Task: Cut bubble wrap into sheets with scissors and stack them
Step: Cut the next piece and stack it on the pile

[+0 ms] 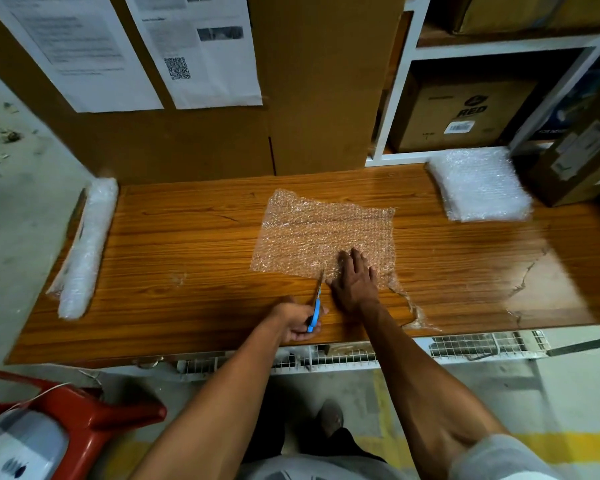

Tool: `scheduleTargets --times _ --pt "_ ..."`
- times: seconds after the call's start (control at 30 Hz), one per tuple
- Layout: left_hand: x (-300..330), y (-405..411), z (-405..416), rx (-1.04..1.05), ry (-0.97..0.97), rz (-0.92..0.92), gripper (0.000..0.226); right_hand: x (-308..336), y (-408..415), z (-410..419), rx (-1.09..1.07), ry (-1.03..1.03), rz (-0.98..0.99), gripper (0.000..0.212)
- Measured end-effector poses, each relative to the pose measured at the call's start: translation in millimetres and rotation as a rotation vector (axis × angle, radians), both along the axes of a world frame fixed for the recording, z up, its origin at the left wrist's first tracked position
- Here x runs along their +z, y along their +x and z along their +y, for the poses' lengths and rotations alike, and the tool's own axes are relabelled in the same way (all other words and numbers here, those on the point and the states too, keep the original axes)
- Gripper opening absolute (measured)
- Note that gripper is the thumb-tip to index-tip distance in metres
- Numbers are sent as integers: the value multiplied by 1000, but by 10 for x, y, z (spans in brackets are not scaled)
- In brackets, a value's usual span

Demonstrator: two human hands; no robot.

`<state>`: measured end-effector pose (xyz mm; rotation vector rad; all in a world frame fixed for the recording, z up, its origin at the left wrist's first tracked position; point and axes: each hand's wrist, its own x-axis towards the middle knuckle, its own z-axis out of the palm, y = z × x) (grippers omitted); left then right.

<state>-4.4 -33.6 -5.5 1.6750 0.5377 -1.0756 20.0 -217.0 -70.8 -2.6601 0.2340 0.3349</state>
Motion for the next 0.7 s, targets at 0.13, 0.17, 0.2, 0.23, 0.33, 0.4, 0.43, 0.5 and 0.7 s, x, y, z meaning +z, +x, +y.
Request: scheduleTargets --times 0.13,0.17,0.2,0.23,0.33,0.4,0.43,0.5,0.7 --pt "-20 -37 2 35 4 -13 22 -28 -5 -14 7 -21 3 85" --pt "-26 -38 7 45 -1 -12 21 -28 -5 -9 1 -17 -4 84" --pt "-35 -37 17 48 -9 -9 22 -30 -1 0 -14 -6 -17 82" --pt "-41 -29 26 48 -15 -5 23 -25 8 3 -33 7 -29 80" --pt "-4 -2 35 25 -21 33 26 -3 28 11 -47 -13 -27 77" --pt "85 41 3 18 -33 63 16 2 21 22 -41 -34 -30 78" --pt "134 69 -22 12 -33 69 14 5 14 29 -41 -33 -31 79" --pt "216 133 -77 14 -20 60 14 20 10 41 -36 -29 -20 81" --pt "240 212 -189 38 12 41 20 81 4 21 -33 -19 -6 88"
